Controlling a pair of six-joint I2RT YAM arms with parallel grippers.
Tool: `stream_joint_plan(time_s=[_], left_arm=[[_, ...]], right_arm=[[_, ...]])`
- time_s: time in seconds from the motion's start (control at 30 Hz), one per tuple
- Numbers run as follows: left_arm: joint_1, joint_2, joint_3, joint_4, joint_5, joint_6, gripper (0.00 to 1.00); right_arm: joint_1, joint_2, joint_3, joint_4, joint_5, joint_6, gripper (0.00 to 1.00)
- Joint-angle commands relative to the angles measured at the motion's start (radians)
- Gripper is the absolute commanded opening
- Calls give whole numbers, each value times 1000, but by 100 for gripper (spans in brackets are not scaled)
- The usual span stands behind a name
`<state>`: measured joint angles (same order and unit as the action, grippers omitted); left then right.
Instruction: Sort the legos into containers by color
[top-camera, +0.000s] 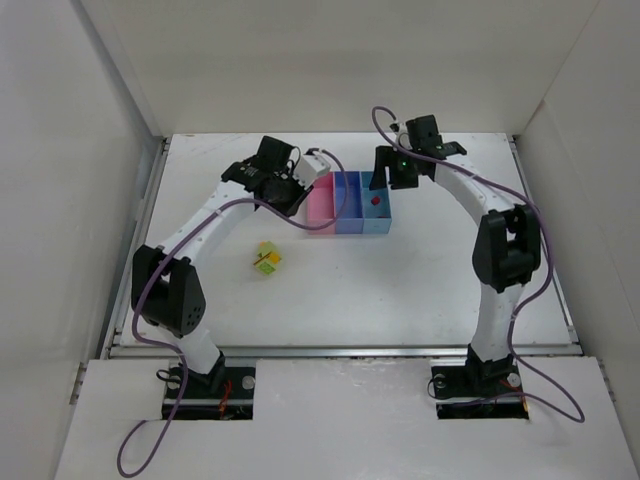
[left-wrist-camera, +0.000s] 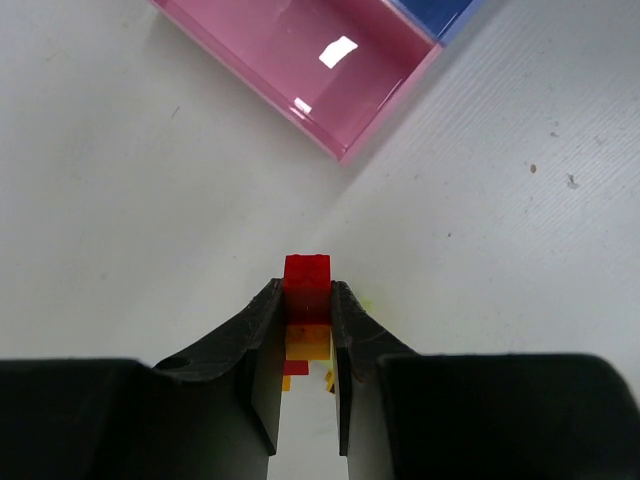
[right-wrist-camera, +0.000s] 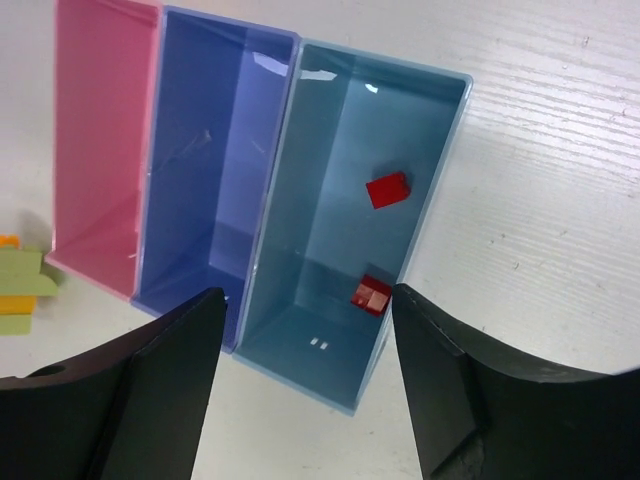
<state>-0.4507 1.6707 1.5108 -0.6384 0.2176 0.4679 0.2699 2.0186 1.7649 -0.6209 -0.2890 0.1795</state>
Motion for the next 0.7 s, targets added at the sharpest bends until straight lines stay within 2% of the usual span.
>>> stream_joint_plan(time_s=[0.0,0.33,0.43,0.53,0.67], left_arm=[[33,-34,-44,16,-41,-2,0],[205,104,-87,86,-116,8,0],[218,66,-96,86,-84,17,0],[169,-12,-106,63,-37,43,0],[-1,-150,-191,52,-26,72,0]], right_arm=[[5,-107,4,35,-42,-2,73],[5,-222,-96,55,-41,18,73],[5,-254,-134,46,-41,18,73],[5,-296,-168,46,-61,6,73],[5,-353,-237,46,-61,6,74]])
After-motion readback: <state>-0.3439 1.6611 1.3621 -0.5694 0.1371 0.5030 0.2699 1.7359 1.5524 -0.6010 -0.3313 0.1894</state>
